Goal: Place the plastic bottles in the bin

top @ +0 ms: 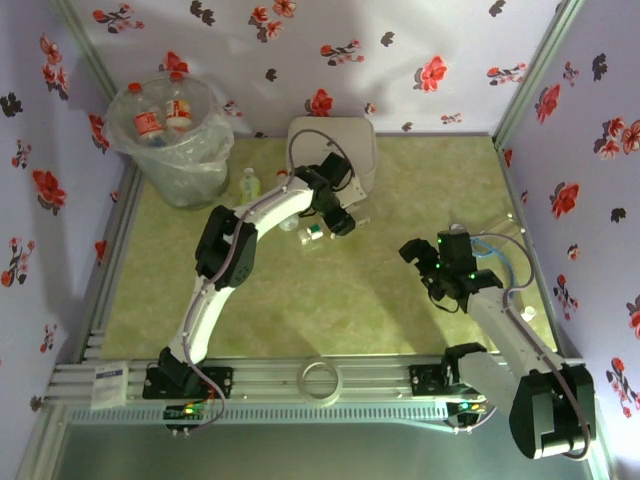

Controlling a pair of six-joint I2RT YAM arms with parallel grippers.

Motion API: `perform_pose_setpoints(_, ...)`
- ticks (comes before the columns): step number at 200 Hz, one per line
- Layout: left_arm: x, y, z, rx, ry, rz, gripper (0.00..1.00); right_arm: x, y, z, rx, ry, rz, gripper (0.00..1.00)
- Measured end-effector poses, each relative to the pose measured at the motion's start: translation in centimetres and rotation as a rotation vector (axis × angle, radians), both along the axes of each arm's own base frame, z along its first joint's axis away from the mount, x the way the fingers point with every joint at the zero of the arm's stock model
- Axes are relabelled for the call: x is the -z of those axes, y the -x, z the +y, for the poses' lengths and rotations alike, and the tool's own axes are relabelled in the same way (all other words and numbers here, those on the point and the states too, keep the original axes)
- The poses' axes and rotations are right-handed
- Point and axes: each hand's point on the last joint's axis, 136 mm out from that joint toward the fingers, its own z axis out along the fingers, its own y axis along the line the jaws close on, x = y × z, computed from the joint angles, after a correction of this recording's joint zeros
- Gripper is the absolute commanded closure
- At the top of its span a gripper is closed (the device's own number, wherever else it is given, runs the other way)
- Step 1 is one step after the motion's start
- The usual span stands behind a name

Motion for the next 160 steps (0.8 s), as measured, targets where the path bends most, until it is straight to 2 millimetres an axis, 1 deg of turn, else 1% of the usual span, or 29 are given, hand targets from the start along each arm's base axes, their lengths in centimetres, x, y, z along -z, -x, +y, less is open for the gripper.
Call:
perform_pose_setpoints(19,-0.6,0.1,0.1,-0.006,0.003,0.001,0.36,0.0,0.0,-0.1,0.005,0.001,0.001,0.04)
perform_pose_setpoints(32,-1.7,0.2,0.2,-0.015,0.013,-0.006,0.36,0.1,-0.1,-0.3,0.010,0.001,0.001,0.04)
perform_pose_setpoints(40,-2.9,0.1,0.4,-0.026,0.027,-0.016,0.37,0.1,-0.2,-0.4,0.013,0.002,0.001,0.04)
perform_pose_setpoints(57,-6.6,-0.3,0.6,-0.048,0.074,-0.057,0.38,0.3,-0.3,-0.5,0.015,0.001,0.008,0.04)
perform_pose_setpoints(65,-8.7,-0.6,0.8,-0.062,0.104,-0.084,0.38,0.4,-0.4,-0.5,0.014,0.000,0.012,0.04)
perform_pose_setpoints(68,-9.8,-0.7,1.0,-0.069,0.119,-0.098,0.38,0.4,-0.4,-0.4,0.013,-0.001,0.014,0.04)
perform_pose_setpoints(73,-11.0,-0.8,1.2,-0.078,0.135,-0.113,0.38,0.5,-0.4,-0.4,0.012,-0.002,0.016,0.04)
perform_pose_setpoints(81,-13.5,-1.0,1.9,-0.103,0.171,-0.143,0.39,0.5,-0.4,-0.3,0.009,-0.005,0.018,0.04)
perform_pose_setpoints(85,-14.5,-1.0,2.2,-0.112,0.184,-0.154,0.40,0.5,-0.4,-0.3,0.008,-0.006,0.019,0.04)
perform_pose_setpoints(88,-15.6,-1.1,2.7,-0.126,0.201,-0.168,0.40,0.5,-0.4,-0.3,0.007,-0.007,0.019,0.04)
perform_pose_setpoints(93,-16.8,-1.2,3.2,-0.141,0.218,-0.182,0.41,0.5,-0.4,-0.3,0.007,-0.007,0.019,0.04)
perform_pose_setpoints(94,-17.4,-1.3,3.4,-0.149,0.228,-0.188,0.41,0.5,-0.4,-0.3,0.007,-0.007,0.019,0.04)
perform_pose_setpoints(99,-18.6,-1.4,3.9,-0.164,0.246,-0.203,0.42,0.5,-0.4,-0.3,0.008,-0.007,0.019,0.04)
perform_pose_setpoints(110,-22.0,-1.9,5.7,-0.225,0.305,-0.243,0.44,0.5,-0.4,-0.4,0.007,-0.006,0.019,0.04)
perform_pose_setpoints(124,-25.3,-2.4,7.7,-0.286,0.364,-0.288,0.46,0.6,-0.4,-0.4,0.006,-0.004,0.020,0.04)
perform_pose_setpoints(135,-27.1,-2.9,9.2,-0.334,0.400,-0.315,0.49,0.6,-0.4,-0.4,0.007,-0.004,0.022,0.04)
perform_pose_setpoints(138,-27.7,-3.4,10.1,-0.369,0.420,-0.322,0.50,0.6,-0.4,-0.4,0.007,-0.004,0.022,0.04)
perform_pose_setpoints(140,-27.8,-3.4,10.2,-0.372,0.425,-0.322,0.50,0.6,-0.4,-0.4,0.006,-0.004,0.022,0.04)
perform_pose_setpoints(148,-29.0,-3.9,11.8,-0.433,0.467,-0.332,0.50,0.6,-0.4,-0.4,0.006,-0.005,0.022,0.04)
perform_pose_setpoints(160,-30.8,-5.0,15.3,-0.540,0.526,-0.360,0.50,0.6,-0.4,-0.4,0.006,-0.005,0.022,0.04)
